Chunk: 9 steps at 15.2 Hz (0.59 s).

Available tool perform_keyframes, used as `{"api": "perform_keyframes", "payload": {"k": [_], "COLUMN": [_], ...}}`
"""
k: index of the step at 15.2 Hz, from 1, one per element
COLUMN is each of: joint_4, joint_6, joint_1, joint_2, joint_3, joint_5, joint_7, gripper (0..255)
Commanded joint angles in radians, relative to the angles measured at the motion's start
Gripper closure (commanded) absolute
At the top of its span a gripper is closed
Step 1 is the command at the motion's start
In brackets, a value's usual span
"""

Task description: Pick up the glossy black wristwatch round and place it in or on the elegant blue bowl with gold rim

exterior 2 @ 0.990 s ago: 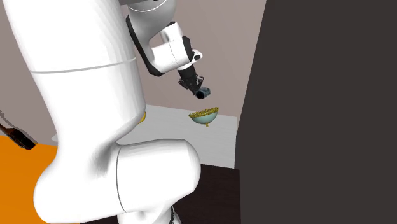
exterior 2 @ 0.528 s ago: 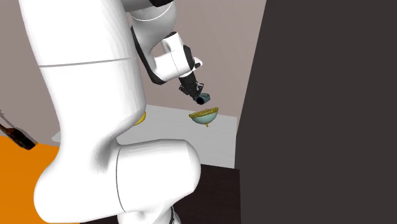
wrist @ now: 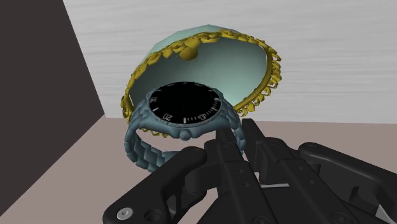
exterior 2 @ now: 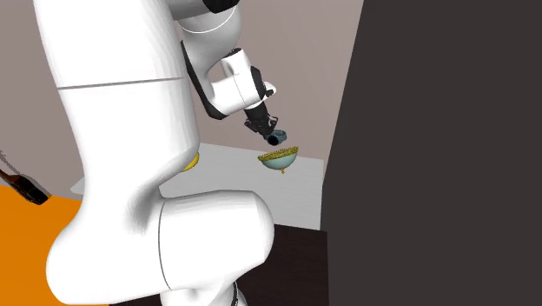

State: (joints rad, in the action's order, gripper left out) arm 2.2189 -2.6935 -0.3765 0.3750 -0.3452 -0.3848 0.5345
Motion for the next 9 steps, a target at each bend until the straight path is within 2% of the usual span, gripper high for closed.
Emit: {"api": "perform_keyframes", "payload": {"k": [1, 2, 7, 9], "joint_4": [0.0, 0.0, 0.0, 0.013], "joint_6": [0.0, 0.0, 0.0, 0.055], "joint_1": [0.0, 0.0, 0.0, -0.019], "joint_2": [0.0, 0.0, 0.0, -0.066], "joint_3": [0.0, 0.0, 0.0, -0.002], "joint_5": [0.0, 0.0, 0.0, -0.006], "joint_7": [0.0, 0.0, 0.0, 0.003], "gripper": [255, 0, 0, 0]}}
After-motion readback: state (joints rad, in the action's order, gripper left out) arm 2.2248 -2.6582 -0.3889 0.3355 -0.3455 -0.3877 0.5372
